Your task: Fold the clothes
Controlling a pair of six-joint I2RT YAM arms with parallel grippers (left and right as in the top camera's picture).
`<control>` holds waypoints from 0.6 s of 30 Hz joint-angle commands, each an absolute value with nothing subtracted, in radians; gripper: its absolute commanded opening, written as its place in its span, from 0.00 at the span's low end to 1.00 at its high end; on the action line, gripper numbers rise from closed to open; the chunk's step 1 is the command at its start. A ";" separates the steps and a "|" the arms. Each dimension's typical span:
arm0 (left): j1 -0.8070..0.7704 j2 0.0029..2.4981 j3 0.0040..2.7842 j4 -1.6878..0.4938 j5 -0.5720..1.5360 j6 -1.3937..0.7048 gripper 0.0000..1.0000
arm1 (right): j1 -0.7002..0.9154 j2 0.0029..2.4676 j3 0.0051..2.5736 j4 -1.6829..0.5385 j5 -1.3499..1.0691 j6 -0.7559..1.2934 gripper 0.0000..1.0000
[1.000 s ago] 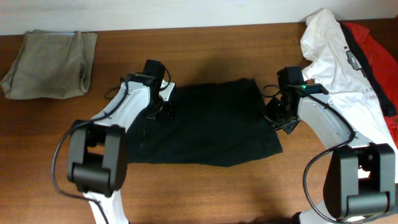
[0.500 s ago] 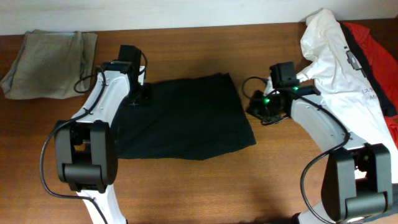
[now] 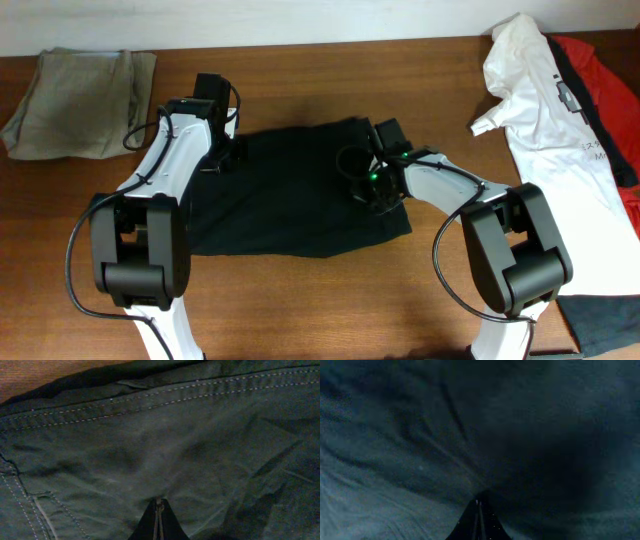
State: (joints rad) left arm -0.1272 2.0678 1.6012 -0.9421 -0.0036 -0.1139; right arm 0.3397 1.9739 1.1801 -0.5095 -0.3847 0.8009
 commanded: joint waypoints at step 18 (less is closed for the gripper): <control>-0.122 2.034 1.617 -0.952 -0.037 -0.149 0.96 | 0.052 1.354 1.161 -0.886 -0.033 0.729 0.99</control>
State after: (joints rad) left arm -0.1268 2.0678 1.6012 -0.9504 -0.0559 -0.1467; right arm 0.0521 1.3411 1.1599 -0.8833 -0.0601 0.7471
